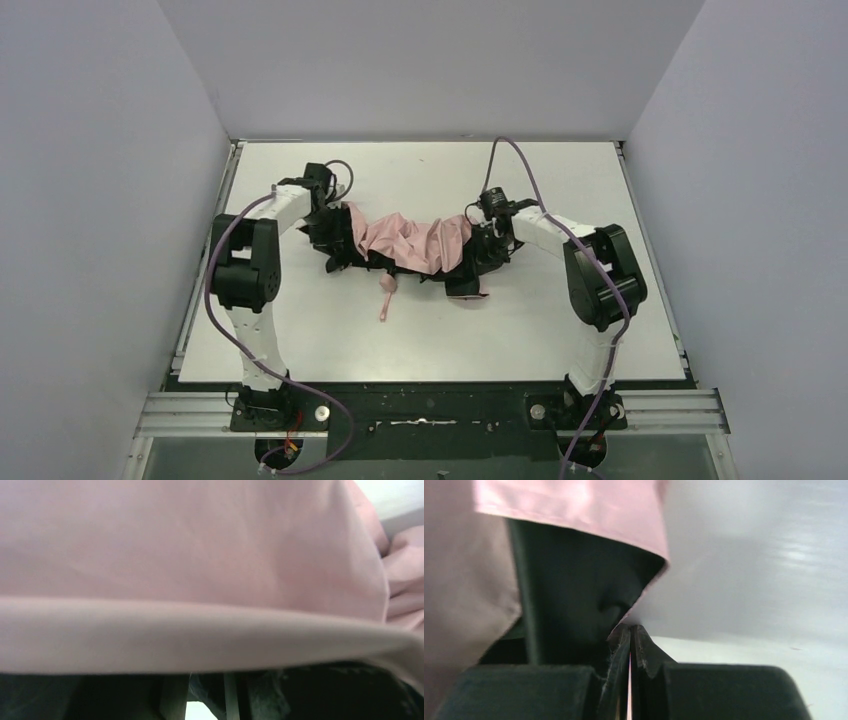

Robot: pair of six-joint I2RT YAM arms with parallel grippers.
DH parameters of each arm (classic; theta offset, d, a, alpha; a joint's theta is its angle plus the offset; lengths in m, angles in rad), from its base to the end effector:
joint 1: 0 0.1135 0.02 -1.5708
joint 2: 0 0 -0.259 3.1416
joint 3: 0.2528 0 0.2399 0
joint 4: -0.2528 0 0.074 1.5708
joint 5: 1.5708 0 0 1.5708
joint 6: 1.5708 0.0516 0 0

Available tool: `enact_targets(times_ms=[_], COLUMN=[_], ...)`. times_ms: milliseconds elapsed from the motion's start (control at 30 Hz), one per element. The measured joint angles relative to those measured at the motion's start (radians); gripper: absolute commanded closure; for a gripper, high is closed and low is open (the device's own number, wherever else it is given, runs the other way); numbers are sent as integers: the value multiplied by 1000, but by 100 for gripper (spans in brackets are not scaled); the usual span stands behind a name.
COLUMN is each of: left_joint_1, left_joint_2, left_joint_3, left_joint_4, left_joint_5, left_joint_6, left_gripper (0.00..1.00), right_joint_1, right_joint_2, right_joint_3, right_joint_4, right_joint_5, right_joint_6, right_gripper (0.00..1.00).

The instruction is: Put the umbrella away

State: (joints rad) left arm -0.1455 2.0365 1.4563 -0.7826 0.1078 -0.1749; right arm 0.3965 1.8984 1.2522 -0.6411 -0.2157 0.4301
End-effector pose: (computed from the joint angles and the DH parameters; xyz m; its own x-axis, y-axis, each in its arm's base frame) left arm 0.3844 -0.0619 0.1452 -0.9822 -0.0309 -0.1850 -0.0049 0.9902 -0.1396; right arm 0.3275 0.1491 0.1473 -0.9853 0.0291 -0.1686 -0.0238 0.9526 0.3034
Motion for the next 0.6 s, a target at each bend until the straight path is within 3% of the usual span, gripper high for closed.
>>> enact_targets(times_ms=[600], left_joint_1=[-334], left_joint_2=[-47], left_joint_3=[-126], left_joint_4=[322], left_joint_5=[165], left_joint_6=[-114], left_gripper=[76], right_joint_1=[124], right_joint_2=[126], right_joint_3=[155], right_joint_4=[69], right_joint_5=[-38], right_joint_6=[89], right_gripper=[100])
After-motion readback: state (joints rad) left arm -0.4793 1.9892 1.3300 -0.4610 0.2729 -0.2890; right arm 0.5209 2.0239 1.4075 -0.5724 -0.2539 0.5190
